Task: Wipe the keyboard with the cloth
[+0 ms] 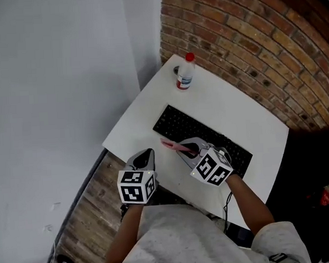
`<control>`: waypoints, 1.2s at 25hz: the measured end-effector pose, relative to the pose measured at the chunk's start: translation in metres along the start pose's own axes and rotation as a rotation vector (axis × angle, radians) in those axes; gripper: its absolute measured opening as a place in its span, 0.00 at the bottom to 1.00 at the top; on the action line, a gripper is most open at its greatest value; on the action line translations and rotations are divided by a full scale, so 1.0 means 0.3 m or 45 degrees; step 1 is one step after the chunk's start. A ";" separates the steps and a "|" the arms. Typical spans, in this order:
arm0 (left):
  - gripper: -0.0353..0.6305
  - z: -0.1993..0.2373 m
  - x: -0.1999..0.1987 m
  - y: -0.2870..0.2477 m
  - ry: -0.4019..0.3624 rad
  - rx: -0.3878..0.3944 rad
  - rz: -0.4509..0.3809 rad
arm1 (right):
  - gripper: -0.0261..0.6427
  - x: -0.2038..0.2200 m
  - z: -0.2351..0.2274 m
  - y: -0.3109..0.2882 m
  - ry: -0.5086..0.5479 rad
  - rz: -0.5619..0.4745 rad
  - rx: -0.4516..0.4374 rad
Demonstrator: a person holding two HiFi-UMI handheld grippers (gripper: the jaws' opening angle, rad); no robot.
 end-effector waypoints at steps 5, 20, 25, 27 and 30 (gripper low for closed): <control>0.04 -0.115 -0.044 -0.058 -0.159 0.093 0.030 | 0.07 0.120 -0.048 0.152 -0.246 -0.062 0.224; 0.04 -0.412 -0.064 -0.160 -0.412 0.358 0.027 | 0.07 0.376 0.012 0.513 -0.724 -0.242 0.725; 0.04 -0.487 -0.026 -0.169 -0.470 0.419 0.041 | 0.07 0.452 0.090 0.582 -0.882 -0.283 0.849; 0.05 -0.506 -0.016 -0.173 -0.490 0.437 0.053 | 0.07 0.475 0.116 0.602 -0.918 -0.284 0.879; 0.05 -0.526 0.005 -0.174 -0.499 0.454 0.070 | 0.07 0.504 0.151 0.628 -0.957 -0.290 0.910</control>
Point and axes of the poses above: the fingertips, and each gripper's own axes: y backward along the fingers, z to its left, x out of its underside, the point moved 7 cm from there along y, backward along the fingers, and after that the axes turned 2 degrees about x, right-handed, at the moved point
